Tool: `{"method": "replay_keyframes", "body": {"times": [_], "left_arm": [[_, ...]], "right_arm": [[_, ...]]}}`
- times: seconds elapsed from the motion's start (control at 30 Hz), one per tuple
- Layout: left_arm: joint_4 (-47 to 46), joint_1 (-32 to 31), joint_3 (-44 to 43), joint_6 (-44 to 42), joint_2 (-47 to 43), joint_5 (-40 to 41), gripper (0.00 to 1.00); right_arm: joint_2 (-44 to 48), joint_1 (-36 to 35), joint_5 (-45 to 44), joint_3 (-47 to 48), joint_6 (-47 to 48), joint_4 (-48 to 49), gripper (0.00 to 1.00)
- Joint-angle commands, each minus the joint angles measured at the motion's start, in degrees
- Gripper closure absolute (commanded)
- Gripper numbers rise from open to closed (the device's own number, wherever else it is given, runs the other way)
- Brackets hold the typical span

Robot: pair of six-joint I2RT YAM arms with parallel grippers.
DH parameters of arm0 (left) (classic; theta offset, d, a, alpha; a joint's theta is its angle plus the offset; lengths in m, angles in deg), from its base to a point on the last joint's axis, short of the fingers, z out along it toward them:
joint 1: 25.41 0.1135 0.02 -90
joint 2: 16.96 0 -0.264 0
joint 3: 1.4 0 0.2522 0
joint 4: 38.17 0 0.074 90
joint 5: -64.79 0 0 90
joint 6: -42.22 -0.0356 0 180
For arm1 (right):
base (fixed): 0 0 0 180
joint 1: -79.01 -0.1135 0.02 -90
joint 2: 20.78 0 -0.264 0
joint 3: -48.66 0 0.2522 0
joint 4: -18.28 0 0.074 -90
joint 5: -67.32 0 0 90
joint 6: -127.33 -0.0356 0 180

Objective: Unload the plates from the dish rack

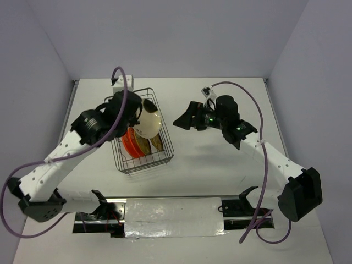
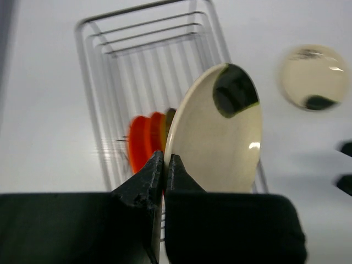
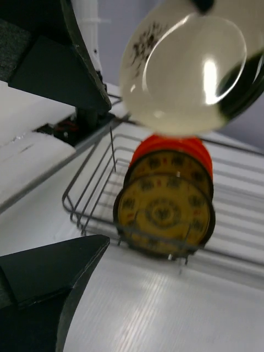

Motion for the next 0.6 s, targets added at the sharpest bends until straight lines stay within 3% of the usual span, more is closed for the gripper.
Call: {"method": "replay_keyframes", "body": {"times": [0.0, 0.03, 0.13, 0.17, 0.23, 0.27, 0.3, 0.33, 0.37, 0.4, 0.47, 0.5, 0.57], "left_arm": [[-24.92, 0.06, 8.76, -8.01, -9.43, -18.85, 1.00], [-28.09, 0.15, 12.79, -7.40, -12.15, -24.55, 1.00], [-35.31, 0.67, 16.78, -5.38, -14.37, -30.74, 1.00], [-36.54, 1.02, 17.31, -5.02, -14.46, -34.32, 1.00], [-39.10, 1.29, 18.71, -3.71, -14.46, -36.81, 1.00], [-39.80, 1.55, 19.16, -3.44, -14.29, -38.04, 1.00], [-40.24, 1.64, 19.60, -3.26, -14.20, -37.96, 1.00], [-39.81, 1.82, 19.78, -2.83, -13.33, -37.27, 0.93], [-38.94, 1.82, 19.60, -2.65, -12.80, -36.13, 0.81], [-37.62, 1.99, 18.73, -2.30, -12.10, -32.38, 0.44], [-30.87, 2.17, 17.32, -0.72, -9.46, -26.92, 0.11], [-28.32, 2.43, 16.01, -0.02, -8.58, -22.02, 0.01], [-21.98, 2.43, 15.47, 0.95, -6.47, -16.99, 0.01]], "right_arm": [[-1.69, -3.27, 6.60, 5.67, -2.81, 9.52, 0.00], [-2.48, -3.71, 5.46, 6.20, -2.90, 9.26, 0.00], [-4.42, -4.86, 5.62, 6.03, -4.56, 12.06, 0.06], [-4.68, -5.03, 6.84, 5.42, -5.53, 13.63, 0.21], [-4.60, -5.03, 8.26, 3.66, -6.76, 17.77, 0.39], [-4.25, -5.03, 8.70, 3.31, -7.03, 18.21, 0.61], [-3.81, -4.95, 8.53, 2.79, -6.77, 18.13, 0.78], [-3.11, -5.03, 7.74, 2.69, -6.07, 17.35, 1.00], [-1.63, -4.95, 4.86, 2.43, -5.72, 16.29, 1.00], [-0.83, -4.51, 2.92, 1.91, -5.28, 14.28, 1.00], [0.75, -3.46, -1.30, 1.99, -4.57, 10.68, 1.00], [0.76, -2.06, -5.15, 2.34, -4.57, 6.48, 1.00], [-0.20, 3.82, -7.02, 1.47, -5.62, 2.94, 1.00]]}}
